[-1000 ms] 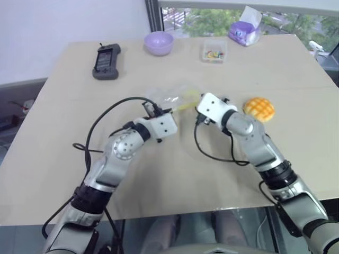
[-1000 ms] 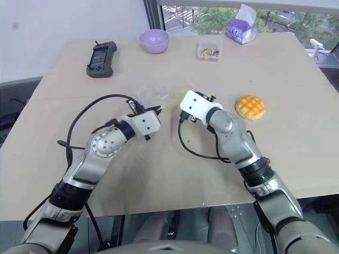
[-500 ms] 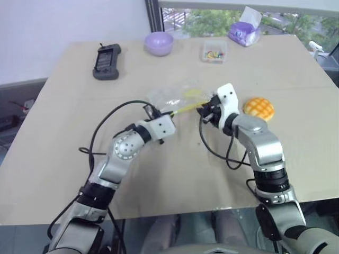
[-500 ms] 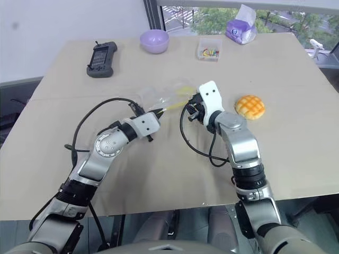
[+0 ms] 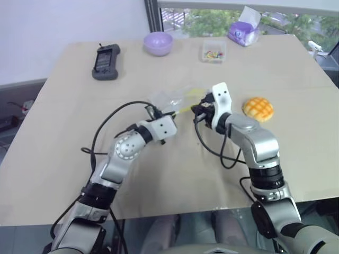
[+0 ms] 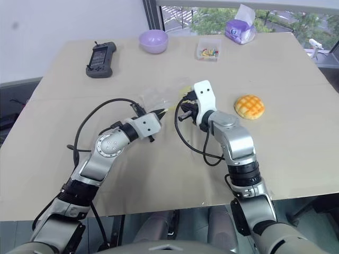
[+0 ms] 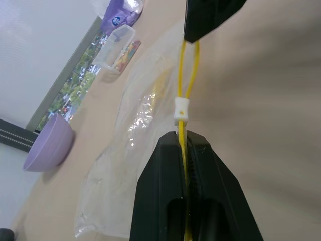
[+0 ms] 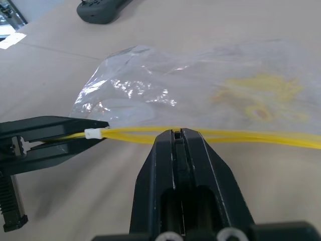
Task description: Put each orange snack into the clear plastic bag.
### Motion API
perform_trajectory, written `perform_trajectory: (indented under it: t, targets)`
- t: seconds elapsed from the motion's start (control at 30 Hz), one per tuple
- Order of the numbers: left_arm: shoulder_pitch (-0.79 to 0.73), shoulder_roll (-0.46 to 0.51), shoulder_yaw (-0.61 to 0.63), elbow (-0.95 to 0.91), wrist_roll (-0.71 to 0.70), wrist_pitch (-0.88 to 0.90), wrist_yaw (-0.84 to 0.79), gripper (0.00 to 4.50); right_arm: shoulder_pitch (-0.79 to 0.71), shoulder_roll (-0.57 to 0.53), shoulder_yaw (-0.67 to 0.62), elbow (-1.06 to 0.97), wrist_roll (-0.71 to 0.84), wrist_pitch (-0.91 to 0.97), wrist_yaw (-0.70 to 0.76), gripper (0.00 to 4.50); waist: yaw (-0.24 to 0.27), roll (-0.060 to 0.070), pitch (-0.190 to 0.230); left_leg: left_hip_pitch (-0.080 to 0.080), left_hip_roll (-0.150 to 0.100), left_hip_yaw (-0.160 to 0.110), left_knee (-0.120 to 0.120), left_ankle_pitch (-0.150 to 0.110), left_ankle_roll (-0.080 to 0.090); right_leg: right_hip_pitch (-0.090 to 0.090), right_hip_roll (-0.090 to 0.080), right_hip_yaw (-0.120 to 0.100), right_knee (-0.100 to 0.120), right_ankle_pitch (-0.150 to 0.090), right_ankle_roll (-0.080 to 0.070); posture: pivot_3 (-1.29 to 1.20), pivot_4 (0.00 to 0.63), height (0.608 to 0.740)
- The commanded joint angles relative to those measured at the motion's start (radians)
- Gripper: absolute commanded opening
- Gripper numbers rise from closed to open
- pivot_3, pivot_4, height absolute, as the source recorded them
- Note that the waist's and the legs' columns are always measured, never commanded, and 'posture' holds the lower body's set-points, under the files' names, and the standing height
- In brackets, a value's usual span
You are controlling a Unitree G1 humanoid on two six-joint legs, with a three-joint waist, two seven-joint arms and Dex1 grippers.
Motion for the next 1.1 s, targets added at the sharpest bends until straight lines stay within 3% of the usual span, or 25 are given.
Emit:
perform_trajectory:
  t: [0.03,0.4,0.73,0.87,1.1]
  targets:
    - [-0.008,-0.01,-0.007,-0.061,0.006,-0.015,-0.002,0.0,-0.021,0.006,0.01,-0.002,0.026,-0.03,-0.01,0.04,0.0,0.0,0.0,0.0,0.0,0.0,0.0,0.0,0.0,0.0,0.0,0.0,0.0,0.0,0.0,0.0,0.15,0.74]
    - [0.004,-0.02,-0.026,-0.104,-0.027,-0.048,-0.057,0.0,-0.04,0.012,-0.004,0.059,0.045,-0.059,-0.06,0.04,-0.001,0.0,0.0,0.0,0.0,0.0,0.0,0.0,0.0,0.0,0.0,0.0,0.0,0.0,0.0,0.0,0.15,0.74]
    - [0.023,0.012,-0.005,-0.126,-0.047,-0.042,-0.107,0.0,0.019,-0.233,0.238,0.182,-0.193,-0.351,-0.024,0.04,0.0,0.0,-0.001,0.0,0.0,0.0,0.0,0.0,0.0,0.0,0.0,0.0,0.0,0.0,0.0,0.0,0.15,0.74]
    - [0.007,0.016,0.002,-0.108,-0.026,-0.044,-0.084,0.0,0.03,-0.331,0.313,0.243,-0.315,-0.498,-0.035,1.26,0.0,0.001,-0.001,0.0,0.0,0.001,0.001,0.0,0.0,0.0,0.0,0.0,0.0,0.0,0.0,0.0,0.15,0.74]
    - [-0.003,0.004,-0.001,-0.102,-0.008,-0.026,-0.058,0.0,0.013,-0.416,0.366,0.3,-0.492,-0.698,-0.072,4.45,-0.001,0.0,-0.002,0.001,0.0,0.001,0.001,0.0,0.0,0.001,0.0,0.0,0.0,0.0,0.0,0.0,0.15,0.74]
